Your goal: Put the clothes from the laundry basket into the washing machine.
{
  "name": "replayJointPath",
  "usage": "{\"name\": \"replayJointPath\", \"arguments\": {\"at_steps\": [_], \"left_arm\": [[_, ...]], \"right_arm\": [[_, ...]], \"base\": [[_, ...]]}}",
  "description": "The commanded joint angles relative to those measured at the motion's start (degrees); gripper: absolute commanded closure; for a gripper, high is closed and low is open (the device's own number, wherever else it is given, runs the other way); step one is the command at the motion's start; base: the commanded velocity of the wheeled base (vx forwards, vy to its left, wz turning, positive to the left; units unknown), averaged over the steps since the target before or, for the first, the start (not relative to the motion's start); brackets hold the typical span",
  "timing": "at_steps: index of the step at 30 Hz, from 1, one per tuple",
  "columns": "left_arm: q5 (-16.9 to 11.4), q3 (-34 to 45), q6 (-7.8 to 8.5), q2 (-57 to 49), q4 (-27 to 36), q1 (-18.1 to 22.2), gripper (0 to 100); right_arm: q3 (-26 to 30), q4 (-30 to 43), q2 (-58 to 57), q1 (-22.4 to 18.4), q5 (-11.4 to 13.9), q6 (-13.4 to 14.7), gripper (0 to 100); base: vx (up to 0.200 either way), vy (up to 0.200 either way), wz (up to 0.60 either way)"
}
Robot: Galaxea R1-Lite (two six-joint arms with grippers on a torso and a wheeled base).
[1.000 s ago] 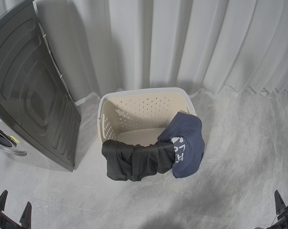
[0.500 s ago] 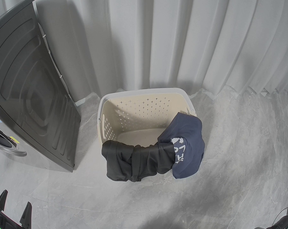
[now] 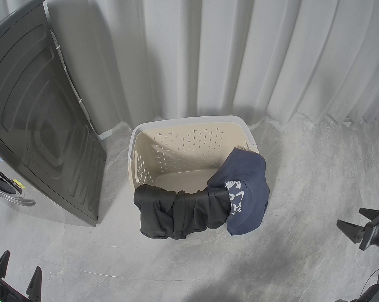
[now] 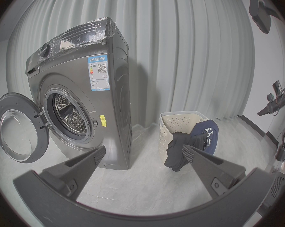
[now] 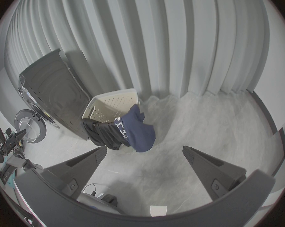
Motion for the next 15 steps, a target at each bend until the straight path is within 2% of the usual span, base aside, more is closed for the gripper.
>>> {"name": "replayJointPath", "arguments": {"at_steps": [1,8,15], "left_arm": [[0.0,0.9,-0.06,-0.7,0.0,0.0,0],[0.0,0.9,-0.06,-0.7,0.0,0.0,0],[0.0,0.9,0.02,-0.7,0.0,0.0,0]], "right_arm": [[0.3,-10.0,22.8,3.3,1.2,1.4,0],[-2.2,-19.1,34.8,5.5,0.7,1.6,0],[-6.1,-22.8,45.4,7.2,0.3,2.1,0]], "base": [[0.0,0.0,0.0],[0.0,0.0,0.0],[0.0,0.0,0.0]]}}
